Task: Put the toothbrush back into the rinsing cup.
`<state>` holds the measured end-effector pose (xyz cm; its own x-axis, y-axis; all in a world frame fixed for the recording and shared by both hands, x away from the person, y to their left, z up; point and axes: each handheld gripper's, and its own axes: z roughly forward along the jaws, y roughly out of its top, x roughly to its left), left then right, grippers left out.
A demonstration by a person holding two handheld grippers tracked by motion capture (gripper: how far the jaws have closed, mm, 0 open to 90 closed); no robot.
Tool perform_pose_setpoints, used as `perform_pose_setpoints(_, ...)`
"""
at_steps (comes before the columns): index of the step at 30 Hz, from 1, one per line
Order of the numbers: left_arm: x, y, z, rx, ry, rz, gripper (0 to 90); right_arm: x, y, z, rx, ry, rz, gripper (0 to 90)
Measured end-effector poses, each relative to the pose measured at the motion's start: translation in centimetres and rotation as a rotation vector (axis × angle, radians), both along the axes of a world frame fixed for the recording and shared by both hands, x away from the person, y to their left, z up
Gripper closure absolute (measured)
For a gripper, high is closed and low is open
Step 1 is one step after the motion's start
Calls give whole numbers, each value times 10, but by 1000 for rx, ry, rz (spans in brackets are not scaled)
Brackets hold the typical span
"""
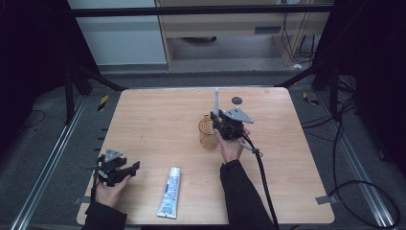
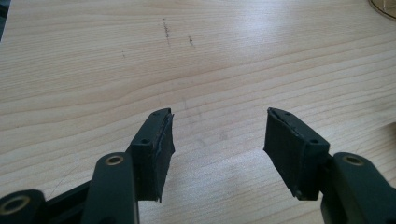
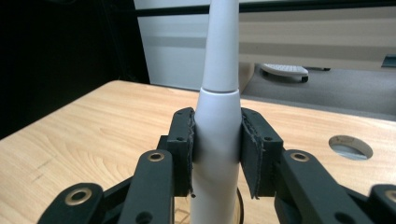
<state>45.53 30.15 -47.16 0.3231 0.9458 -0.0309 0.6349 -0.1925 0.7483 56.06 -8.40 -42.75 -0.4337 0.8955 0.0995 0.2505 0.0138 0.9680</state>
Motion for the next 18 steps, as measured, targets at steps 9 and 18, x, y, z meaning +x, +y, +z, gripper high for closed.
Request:
perform_pose_setpoints(9, 0, 0, 0, 0, 1, 0, 411, -2, -1, -6, -40, 30, 19, 671)
perform_pose_setpoints(18, 0, 0, 0, 1, -1, 0, 411, -4, 0, -8, -77, 52, 25, 670)
